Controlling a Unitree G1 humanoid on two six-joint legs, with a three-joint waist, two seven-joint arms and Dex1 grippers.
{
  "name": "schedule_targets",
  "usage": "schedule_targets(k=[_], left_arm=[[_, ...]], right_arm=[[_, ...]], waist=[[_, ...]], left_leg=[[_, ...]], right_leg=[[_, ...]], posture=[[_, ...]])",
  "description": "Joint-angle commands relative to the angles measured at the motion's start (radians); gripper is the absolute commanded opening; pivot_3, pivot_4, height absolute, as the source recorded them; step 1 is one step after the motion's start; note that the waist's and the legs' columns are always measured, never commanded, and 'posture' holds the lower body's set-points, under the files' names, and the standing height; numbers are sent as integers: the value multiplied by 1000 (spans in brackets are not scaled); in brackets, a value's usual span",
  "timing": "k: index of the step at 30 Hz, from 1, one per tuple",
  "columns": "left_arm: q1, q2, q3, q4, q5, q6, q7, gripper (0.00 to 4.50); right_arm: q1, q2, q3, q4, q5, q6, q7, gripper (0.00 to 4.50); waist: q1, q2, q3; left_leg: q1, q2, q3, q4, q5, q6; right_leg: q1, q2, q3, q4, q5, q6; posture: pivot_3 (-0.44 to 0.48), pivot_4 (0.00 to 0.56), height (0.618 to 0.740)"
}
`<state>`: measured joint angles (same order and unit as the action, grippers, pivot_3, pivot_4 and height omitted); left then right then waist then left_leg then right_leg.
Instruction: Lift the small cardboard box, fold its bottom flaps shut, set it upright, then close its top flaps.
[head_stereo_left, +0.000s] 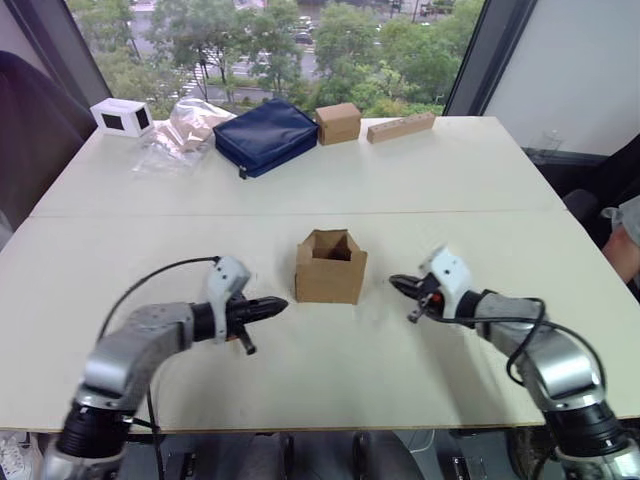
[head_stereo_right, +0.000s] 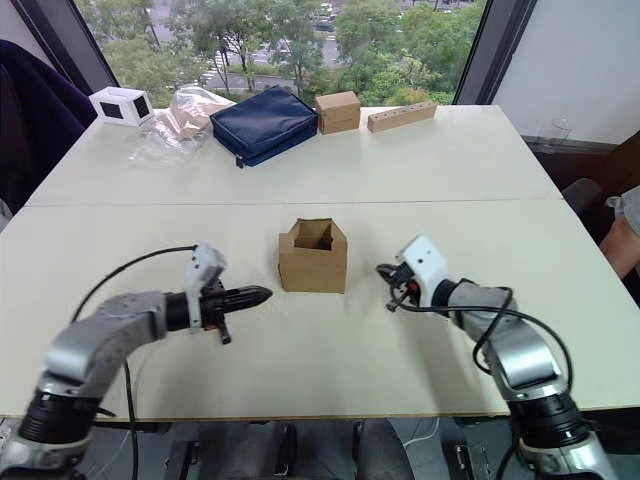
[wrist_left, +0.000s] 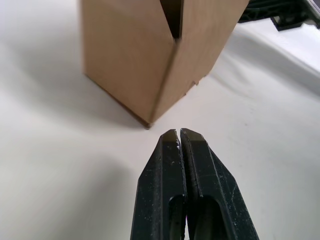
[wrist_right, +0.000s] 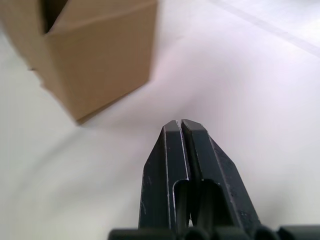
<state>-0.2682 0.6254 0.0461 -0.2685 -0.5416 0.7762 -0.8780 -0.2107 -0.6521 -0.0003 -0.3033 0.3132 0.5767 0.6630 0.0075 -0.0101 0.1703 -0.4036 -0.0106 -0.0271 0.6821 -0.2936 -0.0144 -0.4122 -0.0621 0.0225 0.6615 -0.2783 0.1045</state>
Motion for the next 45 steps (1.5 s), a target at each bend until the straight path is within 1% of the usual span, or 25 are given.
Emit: schedule_targets(k=[1, 8, 10, 18, 23, 27, 31, 33, 36, 41, 45], left_arm=[[-58, -16, -3, 85, 37, -69, 17, 65], [-63, -129, -131, 173, 160, -190, 88, 65], [-58, -147, -146, 182, 177, -208, 96, 65], [-25, -169, -173, 150, 173, -213, 78, 65], [-29, -149, -156, 158, 186, -219, 82, 65], [-114, -53, -72, 159, 146, -211, 22, 65], [-217, -12, -67, 169, 112, -210, -52, 65], [-256, -15, -80, 188, 116, -220, -76, 65], [-307, -46, -109, 237, 134, -249, -94, 65], [-342, -96, -166, 305, 177, -310, -119, 65], [-352, -125, -186, 336, 193, -333, -124, 65]], right_arm=[[-6, -1, 7, -41, 22, -5, 36, 0], [-18, 91, 100, -15, -27, -13, -18, 0], [-16, 107, 111, -15, -36, -11, -26, 0], [-7, 107, 109, -15, -40, -17, -13, 0], [-4, 69, 89, -30, -39, -19, 9, 0], [-47, -30, -3, -33, -11, -43, 72, 0], [-153, -29, -54, 17, 57, -48, 121, 0], [-200, -13, -43, 57, 70, -56, 147, 0], [-267, 13, 18, 141, 44, -91, 188, 0], [-333, 66, 73, 238, 31, -129, 229, 0], [-359, 94, 106, 285, 9, -154, 245, 0]], waist=[[0, 0, 0], [-2, 0, 0], [-2, 0, 0], [-2, 0, 0], [-1, 0, 0], [-1, 0, 1], [-2, 0, 1], [-3, 0, 1], [-5, 0, 1], [-7, 0, 1], [-9, 0, 1]], left_leg=[[1, 0, 0, 0, 0, 0], [1, 0, 0, 0, -1, 2], [1, 0, 0, 0, -1, 2], [1, 0, 0, 0, -1, 2], [1, 0, 0, 0, -1, 2], [1, 0, 0, 0, -1, 2], [1, 0, 0, 0, -1, 2], [3, 0, 0, -1, -1, 2], [2, 0, 0, -2, -2, 3], [2, 0, 1, -1, -1, 3], [2, 0, 1, -1, -1, 3]], right_leg=[[1, 0, 0, 0, 0, 0], [2, 0, 0, -2, 0, 0], [2, 0, 0, -1, 0, 0], [2, 0, 0, -2, 0, 0], [2, 0, 0, -2, 0, 0], [2, 0, 0, -2, 0, 0], [2, 0, -1, -2, 0, 0], [3, 0, -1, -2, 0, 0], [3, 0, -1, -4, 0, 0], [3, 0, -1, -3, 0, 0], [3, 0, -1, -3, 0, 0]], posture=[[0, 150, 740], [0, 150, 740], [0, 150, 740], [0, 150, 740], [0, 150, 740], [0, 150, 740], [0, 150, 740], [0, 150, 740], [0, 150, 740], [0, 150, 740], [0, 150, 740]])
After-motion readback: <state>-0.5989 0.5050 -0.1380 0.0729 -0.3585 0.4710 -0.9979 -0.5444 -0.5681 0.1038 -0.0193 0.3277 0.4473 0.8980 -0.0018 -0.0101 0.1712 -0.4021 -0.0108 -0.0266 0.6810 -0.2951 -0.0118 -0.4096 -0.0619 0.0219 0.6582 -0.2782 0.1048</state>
